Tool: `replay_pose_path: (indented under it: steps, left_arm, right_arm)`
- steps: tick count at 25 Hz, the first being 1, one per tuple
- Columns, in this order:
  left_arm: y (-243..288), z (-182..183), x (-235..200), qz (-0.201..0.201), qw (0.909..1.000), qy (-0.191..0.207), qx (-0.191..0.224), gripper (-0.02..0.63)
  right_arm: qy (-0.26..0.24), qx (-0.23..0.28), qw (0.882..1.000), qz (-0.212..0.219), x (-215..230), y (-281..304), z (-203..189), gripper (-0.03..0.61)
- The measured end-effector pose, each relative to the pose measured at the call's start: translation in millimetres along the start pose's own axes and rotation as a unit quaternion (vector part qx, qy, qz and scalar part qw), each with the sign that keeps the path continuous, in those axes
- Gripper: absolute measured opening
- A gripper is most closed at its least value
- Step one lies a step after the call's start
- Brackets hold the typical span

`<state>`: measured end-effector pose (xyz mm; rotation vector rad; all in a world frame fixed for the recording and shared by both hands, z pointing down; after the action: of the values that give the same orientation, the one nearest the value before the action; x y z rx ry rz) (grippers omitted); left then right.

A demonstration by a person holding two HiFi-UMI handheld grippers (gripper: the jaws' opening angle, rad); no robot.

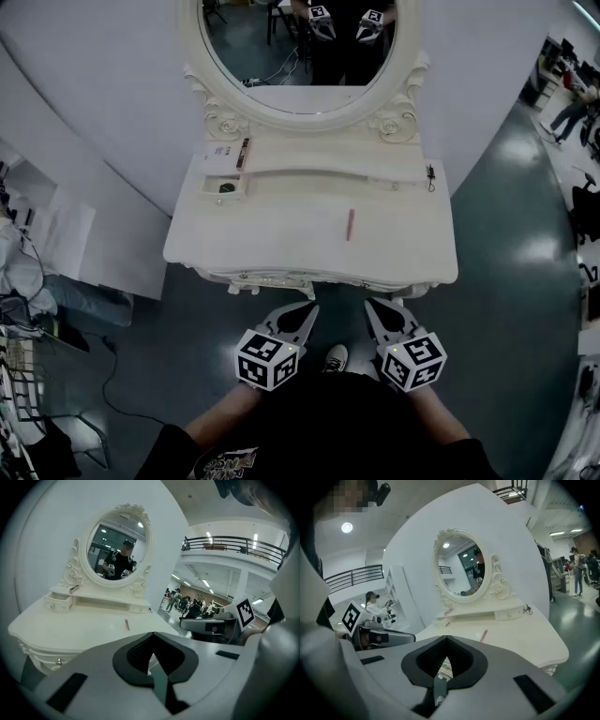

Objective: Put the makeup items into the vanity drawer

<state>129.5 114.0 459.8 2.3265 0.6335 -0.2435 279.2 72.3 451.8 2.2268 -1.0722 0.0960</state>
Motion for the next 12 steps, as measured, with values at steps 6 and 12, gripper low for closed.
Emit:
replay_pose_path:
  steps: [6, 12]
  left_arm:
    - [1.2, -0.1, -1.8, 0.001, 1.0, -0.005, 0.0, 0.008]
    - [0.9, -0.5, -1.4, 0.001, 1.0, -0.002, -0.001, 0.008]
  right_arm:
    - [-0.002, 0.0, 1.0, 0.002, 0.9, 0.7, 0.5, 0.028]
    - [0.006, 0.016, 1.0, -0.001, 3.3, -1.1, 3.4, 0.028]
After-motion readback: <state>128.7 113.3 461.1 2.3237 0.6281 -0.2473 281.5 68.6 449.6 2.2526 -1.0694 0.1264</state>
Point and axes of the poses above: the fingertips, and each gripper's own axes: y forward along the fingers, x to its right, z out of its top, the point moved 4 cm from there along -y, backward along the fingers, and after that the axes turned 12 degrees about -x, right-handed, at the moved point
